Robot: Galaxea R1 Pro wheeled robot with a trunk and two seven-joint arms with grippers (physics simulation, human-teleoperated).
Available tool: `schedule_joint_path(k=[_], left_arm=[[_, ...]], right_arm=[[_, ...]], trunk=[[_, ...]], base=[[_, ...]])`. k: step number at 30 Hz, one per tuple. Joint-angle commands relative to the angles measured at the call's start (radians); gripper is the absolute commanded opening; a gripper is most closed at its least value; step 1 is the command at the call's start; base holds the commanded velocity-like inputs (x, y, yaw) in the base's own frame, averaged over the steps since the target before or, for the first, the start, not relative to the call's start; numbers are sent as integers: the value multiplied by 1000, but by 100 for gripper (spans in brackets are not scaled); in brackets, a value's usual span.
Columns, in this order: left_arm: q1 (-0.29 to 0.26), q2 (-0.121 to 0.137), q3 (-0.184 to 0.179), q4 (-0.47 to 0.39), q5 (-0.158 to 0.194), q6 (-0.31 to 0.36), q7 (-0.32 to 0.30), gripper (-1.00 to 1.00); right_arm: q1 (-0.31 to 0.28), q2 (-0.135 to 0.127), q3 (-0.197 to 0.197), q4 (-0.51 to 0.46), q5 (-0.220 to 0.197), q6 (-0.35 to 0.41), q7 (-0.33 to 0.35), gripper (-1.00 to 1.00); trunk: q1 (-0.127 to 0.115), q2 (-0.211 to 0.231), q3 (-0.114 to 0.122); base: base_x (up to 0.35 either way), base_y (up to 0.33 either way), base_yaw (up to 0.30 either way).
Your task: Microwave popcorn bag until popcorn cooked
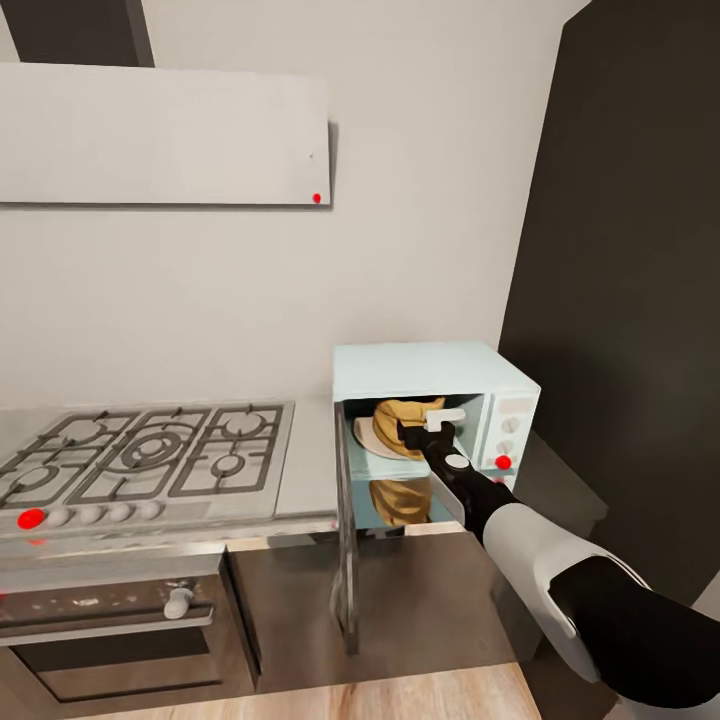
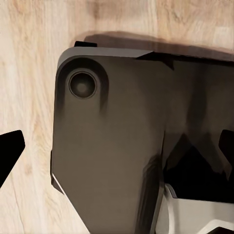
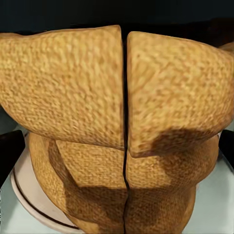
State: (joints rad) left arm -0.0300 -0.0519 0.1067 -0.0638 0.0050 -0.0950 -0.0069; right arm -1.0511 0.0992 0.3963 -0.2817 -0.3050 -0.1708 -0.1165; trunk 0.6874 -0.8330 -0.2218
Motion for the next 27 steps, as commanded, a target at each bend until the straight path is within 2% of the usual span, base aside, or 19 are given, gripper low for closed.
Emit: schedule_joint_path(k=[1,15,21,27], left_arm=[[-1,0,7,1,1,-3,-1,100],[-1,0,8,1,3,-3,-1,100],[-1,0,8,1,3,-3,-1,100],[-1,0,8,1,3,-3,-1,100]], right_arm=[[-1,0,9,1,-9,-4,-5,100],[-1,-2,9,1,-9,-4,-5,100],[-1,-3,10,1,-9,-3,-5,100],[-1,-4,10,1,-9,-3,-5,100]], trunk=[[0,-1,-1],[0,-1,-1],[0,-1,-1],[0,-1,-1]], base=[[91,81,0],[34,32,0],[175,81,0],[16,11,0]])
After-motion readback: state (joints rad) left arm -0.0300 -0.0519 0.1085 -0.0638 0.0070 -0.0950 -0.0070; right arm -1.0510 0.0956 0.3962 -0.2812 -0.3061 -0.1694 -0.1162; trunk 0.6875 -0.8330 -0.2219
